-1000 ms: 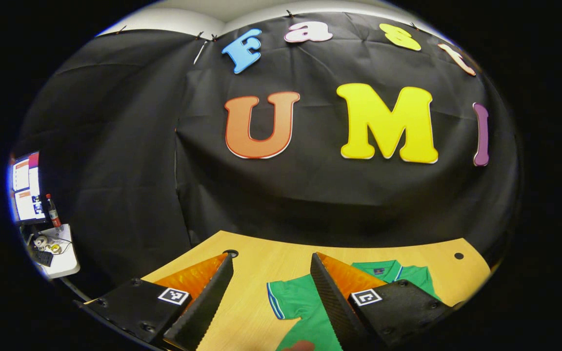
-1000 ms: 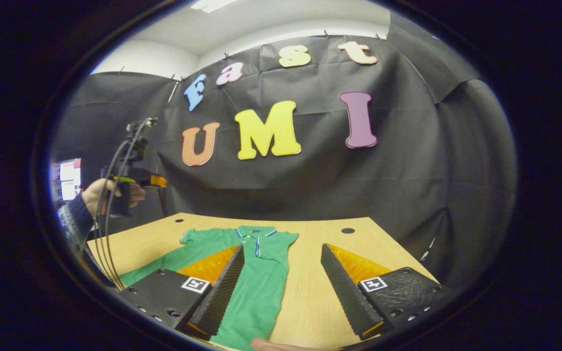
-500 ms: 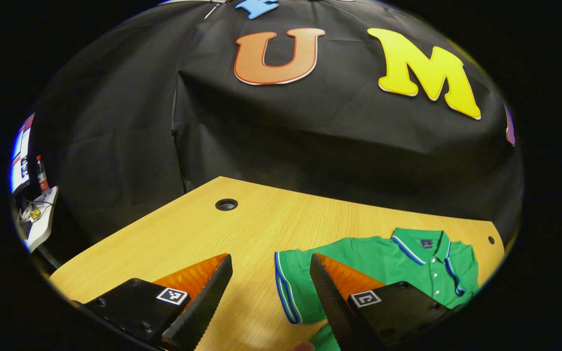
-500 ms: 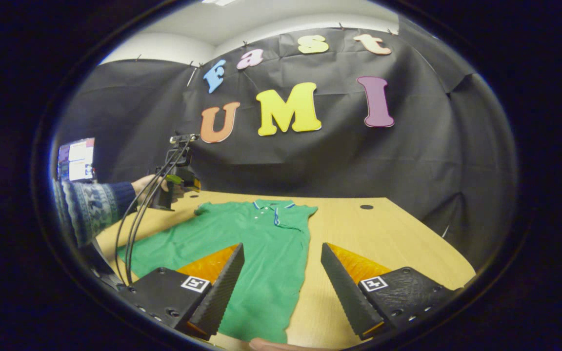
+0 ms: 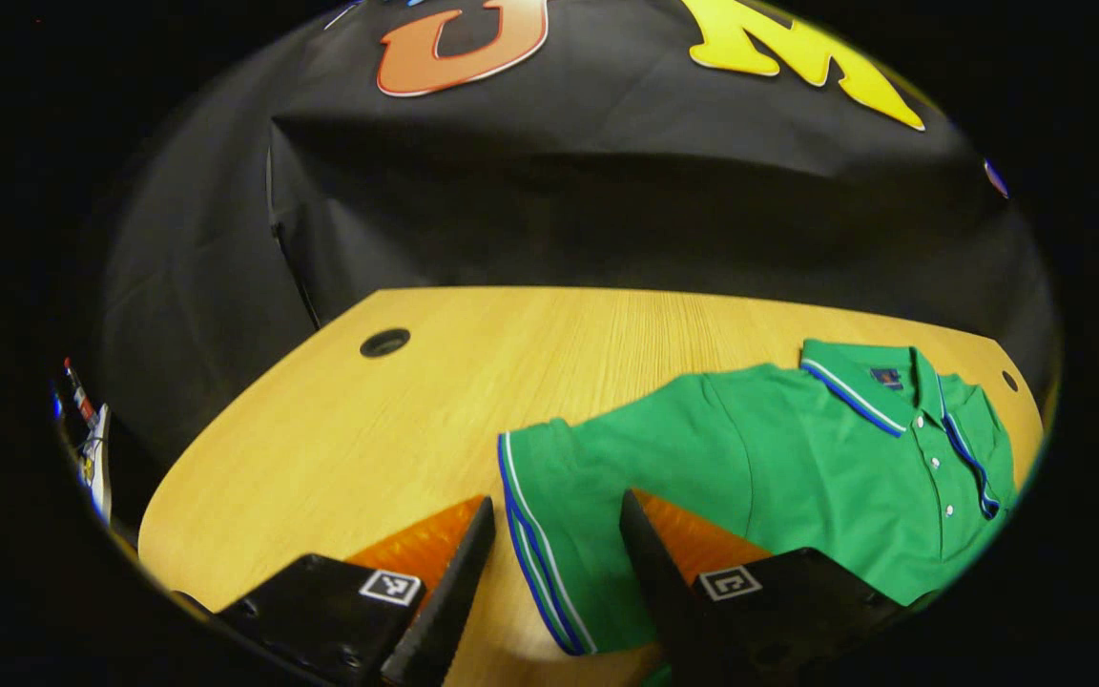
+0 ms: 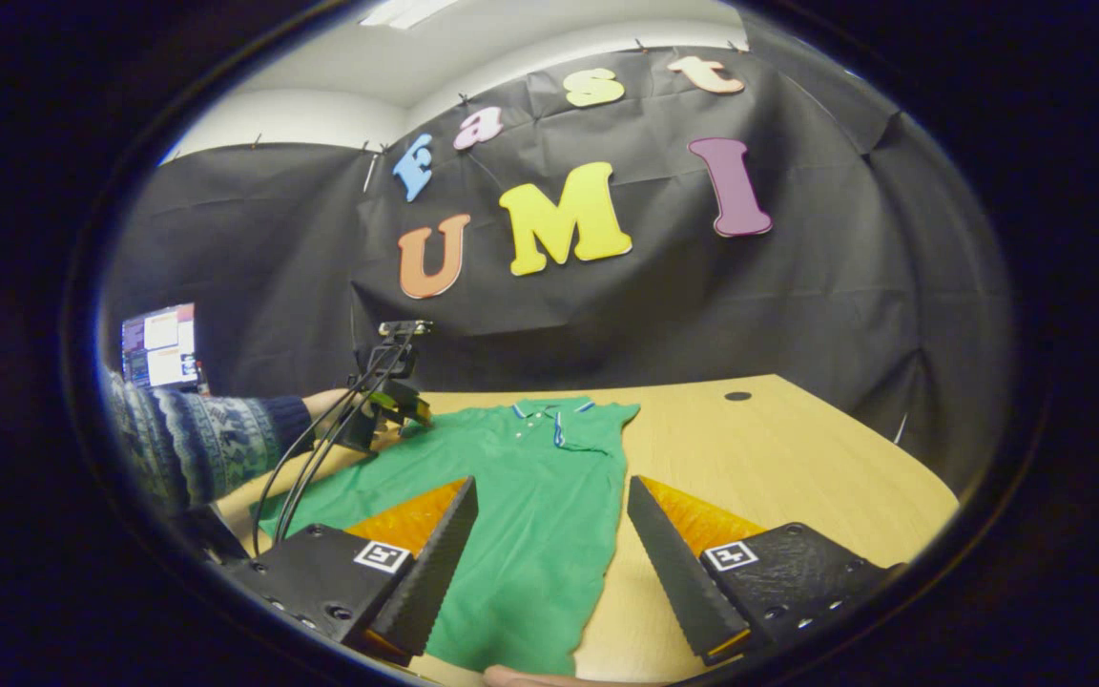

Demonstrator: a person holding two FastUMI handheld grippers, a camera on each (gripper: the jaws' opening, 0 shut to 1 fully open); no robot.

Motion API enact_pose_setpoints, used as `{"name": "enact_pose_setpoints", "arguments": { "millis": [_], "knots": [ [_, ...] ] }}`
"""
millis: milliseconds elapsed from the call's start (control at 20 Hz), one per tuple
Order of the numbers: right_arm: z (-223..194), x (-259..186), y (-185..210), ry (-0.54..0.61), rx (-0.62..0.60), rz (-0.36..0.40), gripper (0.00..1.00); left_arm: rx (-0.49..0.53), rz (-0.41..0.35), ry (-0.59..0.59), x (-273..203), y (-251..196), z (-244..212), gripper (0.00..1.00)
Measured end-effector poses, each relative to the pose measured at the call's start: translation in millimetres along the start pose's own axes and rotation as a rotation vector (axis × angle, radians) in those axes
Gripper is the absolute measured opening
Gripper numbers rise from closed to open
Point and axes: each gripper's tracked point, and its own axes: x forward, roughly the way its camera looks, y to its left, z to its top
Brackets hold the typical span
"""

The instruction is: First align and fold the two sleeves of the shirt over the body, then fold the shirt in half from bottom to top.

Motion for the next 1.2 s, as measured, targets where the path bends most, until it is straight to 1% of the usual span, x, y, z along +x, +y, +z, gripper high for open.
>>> {"name": "enact_pose_setpoints", "arguments": {
  "millis": [50, 100, 150, 200, 250, 300, 350, 400, 450, 500, 550, 650, 750, 950, 1100, 1200],
  "knots": [
    [-1, 2, -2, 0.002, 0.015, 0.000, 0.96, -0.033, 0.014, 0.031, -4, 0, -2, 0.76],
    [-6, 3, -2, 0.010, 0.028, 0.000, 0.96, -0.040, 0.036, 0.010, -6, 2, 5, 0.73],
    [-10, 6, -3, 0.026, 0.034, -0.001, 0.96, -0.037, 0.051, 0.037, -6, 2, 2, 0.63],
    [-15, 8, -4, 0.043, 0.036, -0.003, 0.96, -0.038, 0.055, 0.035, -6, 4, 0, 0.58],
    [-19, 8, -4, 0.055, 0.037, -0.004, 0.96, -0.042, 0.043, 0.039, -4, -5, 3, 0.50],
    [-20, 8, -4, 0.058, 0.037, -0.004, 0.92, -0.045, 0.057, 0.041, -6, -3, 5, 0.31],
    [-18, 9, -5, 0.052, 0.036, -0.006, 0.96, -0.030, 0.081, 0.055, -8, -1, 4, 0.23],
    [-16, 7, -6, 0.048, 0.031, -0.012, 0.96, -0.005, 0.114, 0.069, -12, 0, 4, 0.22],
    [-15, 6, -6, 0.047, 0.027, -0.017, 0.96, 0.009, 0.124, 0.070, -14, -4, 4, 0.20],
    [-14, 5, -6, 0.040, 0.027, -0.019, 0.92, 0.017, 0.124, 0.064, -16, -9, 8, 0.19],
    [-13, 4, -6, 0.036, 0.029, -0.021, 0.96, 0.020, 0.123, 0.048, -17, -12, 15, 0.15],
    [-9, 3, -5, 0.029, 0.030, -0.023, 0.96, 0.032, 0.123, 0.023, -21, -15, 25, 0.12],
    [-7, 0, -5, 0.019, 0.025, -0.024, 0.96, 0.019, 0.100, 0.001, -26, -26, 33, 0.11],
    [-8, 2, -11, 0.019, 0.047, -0.035, 0.96, 0.015, 0.077, -0.050, -38, -39, 53, 0.11],
    [-4, 4, -15, 0.021, 0.059, -0.044, 0.96, 0.041, 0.058, -0.053, -43, -57, 58, 0.11],
    [-5, 4, -16, 0.020, 0.054, -0.052, 0.96, 0.042, 0.029, -0.057, -44, -77, 60, 0.11]
  ]
}}
